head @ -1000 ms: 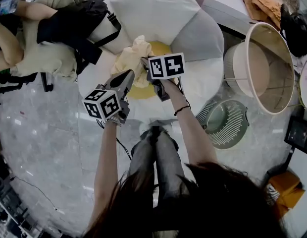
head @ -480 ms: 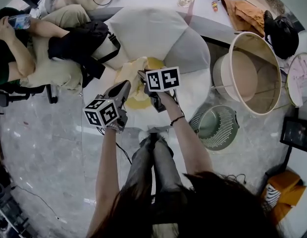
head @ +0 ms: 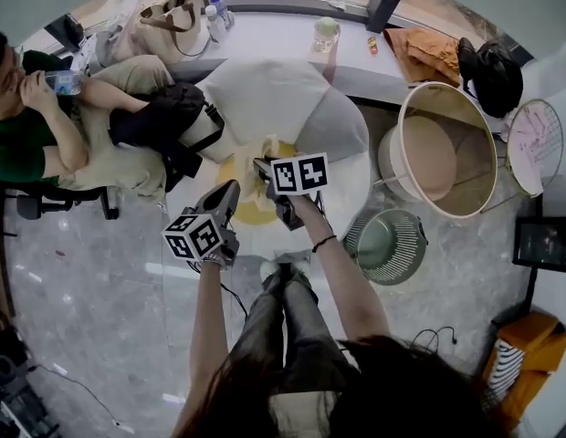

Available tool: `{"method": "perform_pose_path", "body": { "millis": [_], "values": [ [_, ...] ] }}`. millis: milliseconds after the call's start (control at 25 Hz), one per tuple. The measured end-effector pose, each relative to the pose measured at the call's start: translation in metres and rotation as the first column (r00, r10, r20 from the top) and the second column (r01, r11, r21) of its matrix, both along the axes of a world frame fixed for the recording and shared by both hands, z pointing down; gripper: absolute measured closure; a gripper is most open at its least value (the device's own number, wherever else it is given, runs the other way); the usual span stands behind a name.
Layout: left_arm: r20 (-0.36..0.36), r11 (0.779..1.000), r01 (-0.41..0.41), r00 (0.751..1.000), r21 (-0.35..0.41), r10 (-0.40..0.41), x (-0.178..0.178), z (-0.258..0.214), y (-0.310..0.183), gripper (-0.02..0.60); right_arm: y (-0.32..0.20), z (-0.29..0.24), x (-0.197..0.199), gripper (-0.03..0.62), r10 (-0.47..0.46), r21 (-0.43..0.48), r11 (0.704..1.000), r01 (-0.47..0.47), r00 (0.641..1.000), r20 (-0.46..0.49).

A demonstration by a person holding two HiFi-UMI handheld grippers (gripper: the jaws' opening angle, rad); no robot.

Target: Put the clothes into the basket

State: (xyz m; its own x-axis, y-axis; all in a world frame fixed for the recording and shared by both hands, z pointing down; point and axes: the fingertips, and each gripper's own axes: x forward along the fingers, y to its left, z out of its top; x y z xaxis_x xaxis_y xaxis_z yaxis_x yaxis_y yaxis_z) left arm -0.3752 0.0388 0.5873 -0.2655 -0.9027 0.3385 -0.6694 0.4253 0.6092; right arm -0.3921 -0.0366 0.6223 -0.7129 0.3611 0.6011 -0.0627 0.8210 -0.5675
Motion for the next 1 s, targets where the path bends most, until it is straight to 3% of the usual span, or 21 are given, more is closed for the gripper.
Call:
{"method": "perform_pose_path", "body": {
  "millis": [1000],
  "values": [
    [0.135, 0.994, -0.069, 0.989, 0.081, 0.058, 0.009, -0.136, -0.002, 0.571, 0.002, -0.148, 0.016, 0.546, 0.067, -0.075, 0.996, -0.055, 0.982, 0.177]
  ]
}}
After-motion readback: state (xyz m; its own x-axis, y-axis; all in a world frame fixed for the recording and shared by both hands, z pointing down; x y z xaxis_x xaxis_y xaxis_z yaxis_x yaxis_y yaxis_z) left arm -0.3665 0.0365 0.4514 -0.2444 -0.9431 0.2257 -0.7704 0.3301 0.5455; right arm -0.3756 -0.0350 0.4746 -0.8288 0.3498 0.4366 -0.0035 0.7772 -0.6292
